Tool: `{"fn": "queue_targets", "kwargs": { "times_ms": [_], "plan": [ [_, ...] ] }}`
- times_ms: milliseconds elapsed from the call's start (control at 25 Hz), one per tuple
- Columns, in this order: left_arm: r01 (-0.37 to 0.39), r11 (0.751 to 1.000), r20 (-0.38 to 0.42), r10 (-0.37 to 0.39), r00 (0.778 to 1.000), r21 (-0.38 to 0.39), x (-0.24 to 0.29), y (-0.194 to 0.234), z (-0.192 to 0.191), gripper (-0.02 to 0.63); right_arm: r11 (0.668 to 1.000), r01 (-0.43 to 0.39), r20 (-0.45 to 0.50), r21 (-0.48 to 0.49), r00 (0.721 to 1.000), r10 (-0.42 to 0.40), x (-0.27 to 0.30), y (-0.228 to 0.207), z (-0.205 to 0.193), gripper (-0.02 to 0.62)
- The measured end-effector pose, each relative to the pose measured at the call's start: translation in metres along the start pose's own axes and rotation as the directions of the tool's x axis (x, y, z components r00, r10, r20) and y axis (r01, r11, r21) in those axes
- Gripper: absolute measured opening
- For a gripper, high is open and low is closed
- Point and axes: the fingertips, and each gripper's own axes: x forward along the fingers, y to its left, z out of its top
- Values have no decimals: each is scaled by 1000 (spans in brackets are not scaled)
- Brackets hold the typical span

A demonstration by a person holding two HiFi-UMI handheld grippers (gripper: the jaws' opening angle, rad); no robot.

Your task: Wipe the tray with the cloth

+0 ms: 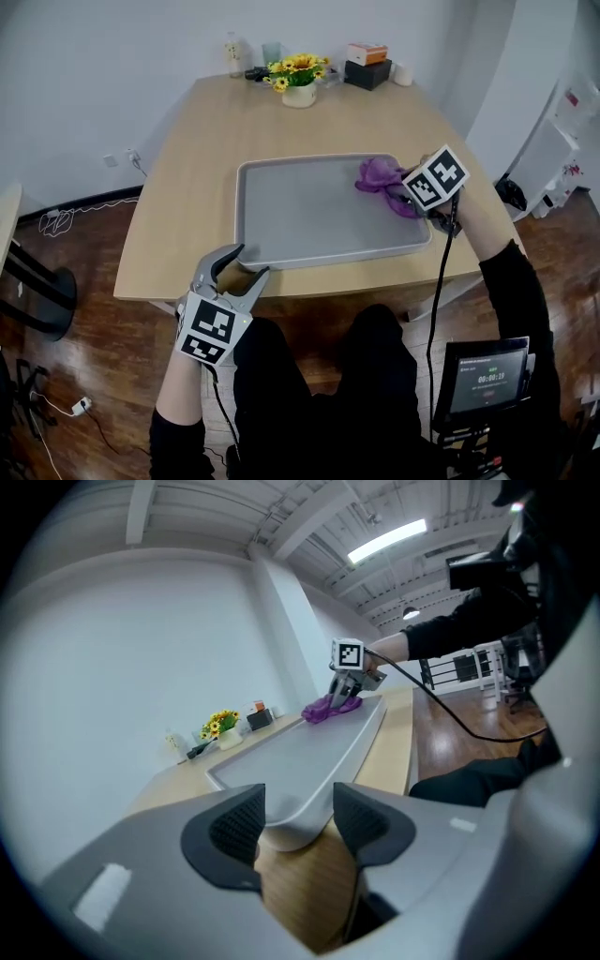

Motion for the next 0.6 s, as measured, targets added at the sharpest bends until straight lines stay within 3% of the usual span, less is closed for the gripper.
{"fn": "queue_targets", "kwargs": {
  "times_ms": [280,360,440,520,600],
  "plan": [
    [-1,1000,0,1,1000,-4,0,3,-2,212,993,-73,9,-90,997,74,-47,70,-45,74],
    [-2,1000,2,2,1000,3,1,3,-2,212,989,-58,60,-134,996,66,-54,75,-43,74],
    [-2,1000,-1,2,1000,26,0,-3,-3,210,989,-42,179,-140,982,67,-70,77,-34,75],
    [-41,997,5,41,999,71,-6,-7,1,210,995,-48,369,-89,926,78,-101,80,-16,75],
    [-118,991,67,113,991,70,-18,-1,20,210,998,-43,575,-41,816,59,-143,78,8,75]
  ]
}}
